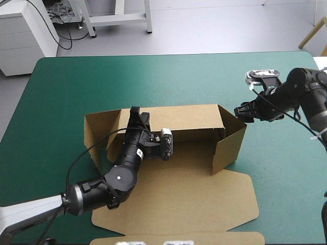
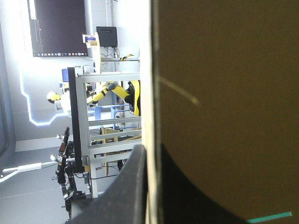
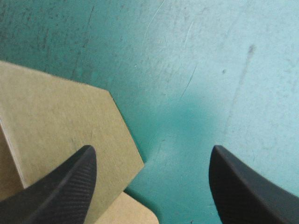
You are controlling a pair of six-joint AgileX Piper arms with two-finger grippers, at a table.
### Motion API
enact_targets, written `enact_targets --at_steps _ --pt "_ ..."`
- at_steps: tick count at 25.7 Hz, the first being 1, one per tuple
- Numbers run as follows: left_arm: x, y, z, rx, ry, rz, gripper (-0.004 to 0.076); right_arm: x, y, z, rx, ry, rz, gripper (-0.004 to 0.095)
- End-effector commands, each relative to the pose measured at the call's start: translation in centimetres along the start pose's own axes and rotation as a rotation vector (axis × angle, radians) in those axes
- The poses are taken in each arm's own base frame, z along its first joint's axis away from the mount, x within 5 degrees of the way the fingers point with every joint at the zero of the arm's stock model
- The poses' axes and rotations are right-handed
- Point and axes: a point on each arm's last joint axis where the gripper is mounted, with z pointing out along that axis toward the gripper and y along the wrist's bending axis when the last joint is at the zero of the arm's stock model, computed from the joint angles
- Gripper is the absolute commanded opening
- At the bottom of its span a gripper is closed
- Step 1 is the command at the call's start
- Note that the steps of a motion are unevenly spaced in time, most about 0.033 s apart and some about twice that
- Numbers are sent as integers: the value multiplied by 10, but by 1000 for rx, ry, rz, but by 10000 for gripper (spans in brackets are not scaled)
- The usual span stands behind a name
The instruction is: Fold the box
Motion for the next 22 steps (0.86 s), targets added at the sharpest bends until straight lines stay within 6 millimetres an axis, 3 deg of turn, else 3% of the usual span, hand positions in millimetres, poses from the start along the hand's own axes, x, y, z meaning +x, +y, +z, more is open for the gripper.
enact_targets --at_steps 1,3,6,13,22 --pt "-5 7 -5 -9 -39 -33 -10 13 9 -21 -41 -71 -38 634" --pt "-5 7 -5 -9 -39 -33 -10 25 15 -15 -104 -64 -80 634" --pt "-5 7 -5 -9 -39 -33 -10 41 25 -13 -172 -212 -139 634" --pt "-5 6 -5 -2 -42 -38 -10 73 31 -12 -153 -394 -225 634" --pt "-5 6 -5 1 -48 -38 -10 88 35 -2 -189 -403 -300 634"
